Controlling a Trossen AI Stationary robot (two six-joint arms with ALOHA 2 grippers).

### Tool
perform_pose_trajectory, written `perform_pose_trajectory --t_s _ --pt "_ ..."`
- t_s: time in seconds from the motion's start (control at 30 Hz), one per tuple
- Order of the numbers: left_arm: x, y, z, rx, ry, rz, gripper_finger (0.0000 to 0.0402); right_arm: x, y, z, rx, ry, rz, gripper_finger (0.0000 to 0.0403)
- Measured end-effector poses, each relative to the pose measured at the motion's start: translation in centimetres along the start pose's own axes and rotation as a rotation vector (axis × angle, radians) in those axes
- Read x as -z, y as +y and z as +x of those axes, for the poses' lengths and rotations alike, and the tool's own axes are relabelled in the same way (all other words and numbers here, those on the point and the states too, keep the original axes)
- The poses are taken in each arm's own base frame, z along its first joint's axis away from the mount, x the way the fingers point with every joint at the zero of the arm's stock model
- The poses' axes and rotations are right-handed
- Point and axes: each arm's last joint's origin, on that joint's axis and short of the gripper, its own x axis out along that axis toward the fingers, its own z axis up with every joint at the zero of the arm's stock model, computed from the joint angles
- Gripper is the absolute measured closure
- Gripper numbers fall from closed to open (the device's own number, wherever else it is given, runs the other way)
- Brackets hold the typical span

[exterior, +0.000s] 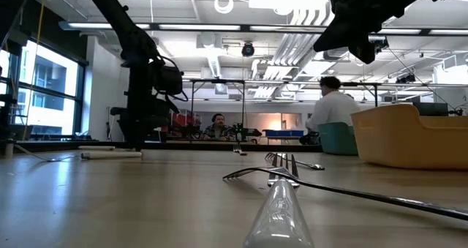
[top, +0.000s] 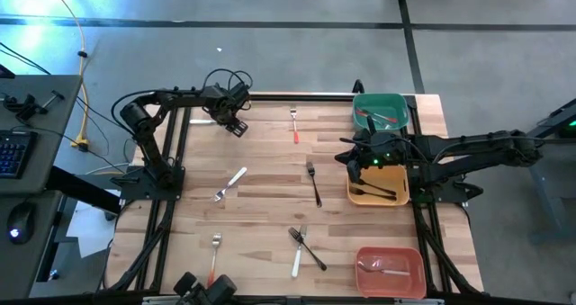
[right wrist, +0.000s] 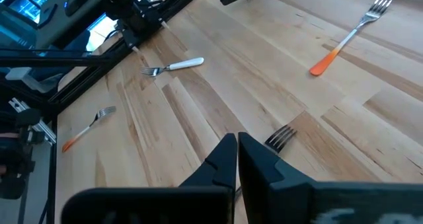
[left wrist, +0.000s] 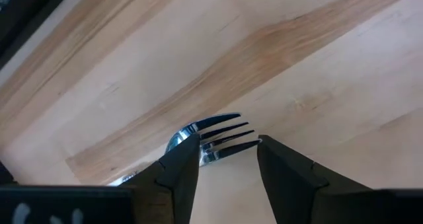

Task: Sort silverware by color (type)
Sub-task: Put the white fork into the orange bin

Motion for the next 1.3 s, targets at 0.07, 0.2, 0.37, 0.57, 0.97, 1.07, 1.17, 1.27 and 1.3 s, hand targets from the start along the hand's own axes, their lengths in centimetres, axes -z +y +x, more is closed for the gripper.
perform_pose_trajectory --t_s 0.07,0.2,0.37,0.57,0.97,1.07,1.17,1.27,1.3 --pt "-0.1 0.0 0.0 -0.001 -0.008 0.017 0.0261 0.0 0.0 0.0 0.001 0.0 0.0 0.0403" --pt "-0.2 0.0 0.1 -0.002 -0.022 0.05 0.028 0.0 0.0 0.0 0.0 -0.001 0.0 0.0403" --pt "-0.4 0.0 0.1 -0.004 -0.035 0.093 0.0314 0.0 0.0 0.0 0.0 -0.001 0.0 0.0403" --pt "-0.5 0.0 0.1 0.008 -0.044 0.125 0.0378 0.0 0.0 0.0 -0.004 -0.005 0.001 0.0403" --pt "0.1 0.9 -4.8 0.299 -0.172 0.007 0.0401 -0.3 0.3 0.0 -0.028 -0.035 0.002 0.0403" --pt "0.6 1.1 -6.7 0.328 -0.22 0.022 0.0401 -0.3 0.3 0.0 -0.028 -0.035 0.0 0.0403" --pt "1.3 1.3 -8.4 0.372 -0.255 0.029 0.0401 -0.3 0.3 0.0 -0.028 -0.035 0.0 0.0403" --pt "1.9 1.7 -10.3 0.444 -0.326 0.031 0.0401 -0.4 0.3 0.0 -0.029 -0.036 -0.01 0.0403" --pt "2.1 1.7 -11.0 0.478 -0.351 0.021 0.0401 -0.4 0.3 0.0 -0.031 -0.039 -0.016 0.0403"
